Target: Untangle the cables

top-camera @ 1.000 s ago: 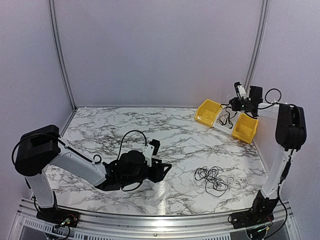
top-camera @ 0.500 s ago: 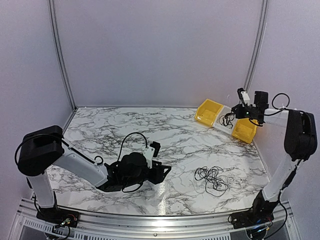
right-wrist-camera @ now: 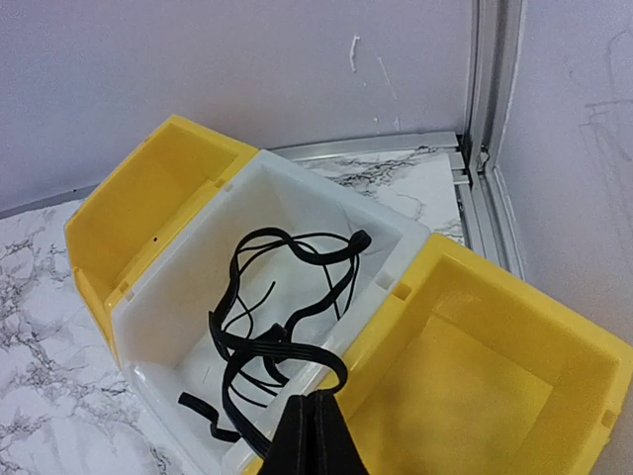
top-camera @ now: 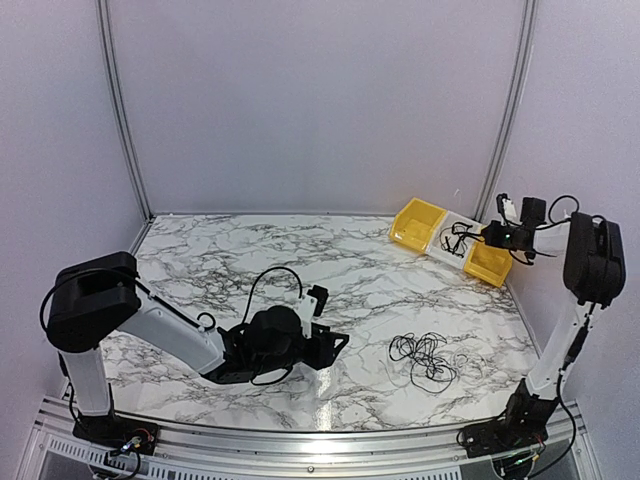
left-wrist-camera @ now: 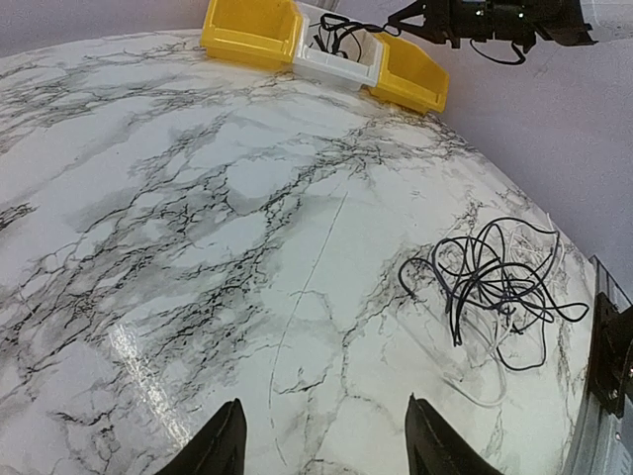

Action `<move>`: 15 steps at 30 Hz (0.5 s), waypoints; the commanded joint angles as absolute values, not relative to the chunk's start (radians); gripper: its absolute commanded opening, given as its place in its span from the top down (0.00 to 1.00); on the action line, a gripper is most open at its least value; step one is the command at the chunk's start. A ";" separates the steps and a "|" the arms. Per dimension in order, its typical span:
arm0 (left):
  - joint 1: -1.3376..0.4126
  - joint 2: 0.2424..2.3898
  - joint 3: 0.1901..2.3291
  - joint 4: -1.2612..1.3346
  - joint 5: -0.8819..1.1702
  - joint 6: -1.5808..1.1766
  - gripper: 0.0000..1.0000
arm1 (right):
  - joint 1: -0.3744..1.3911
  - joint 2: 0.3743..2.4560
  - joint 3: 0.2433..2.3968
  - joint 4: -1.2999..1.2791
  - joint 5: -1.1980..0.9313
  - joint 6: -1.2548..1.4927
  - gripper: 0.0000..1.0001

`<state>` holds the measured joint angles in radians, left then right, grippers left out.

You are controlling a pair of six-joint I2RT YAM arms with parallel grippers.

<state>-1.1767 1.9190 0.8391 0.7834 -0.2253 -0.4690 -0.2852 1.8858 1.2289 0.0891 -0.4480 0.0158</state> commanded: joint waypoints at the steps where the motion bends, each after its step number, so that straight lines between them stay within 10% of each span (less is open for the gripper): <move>1: -1.184 1.939 0.868 0.799 -0.216 -0.481 0.43 | -0.277 1.934 1.302 0.047 -0.474 0.011 1.00; 15: -1.187 1.935 0.861 0.798 -0.191 -0.516 0.43 | -0.137 2.077 1.509 -0.089 -0.257 -0.066 1.00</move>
<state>-1.1820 1.9537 0.8516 0.7856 -0.2031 -0.4988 -0.1783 2.0384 1.4685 -0.0143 -0.3809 -0.0433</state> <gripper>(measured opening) 0.570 0.031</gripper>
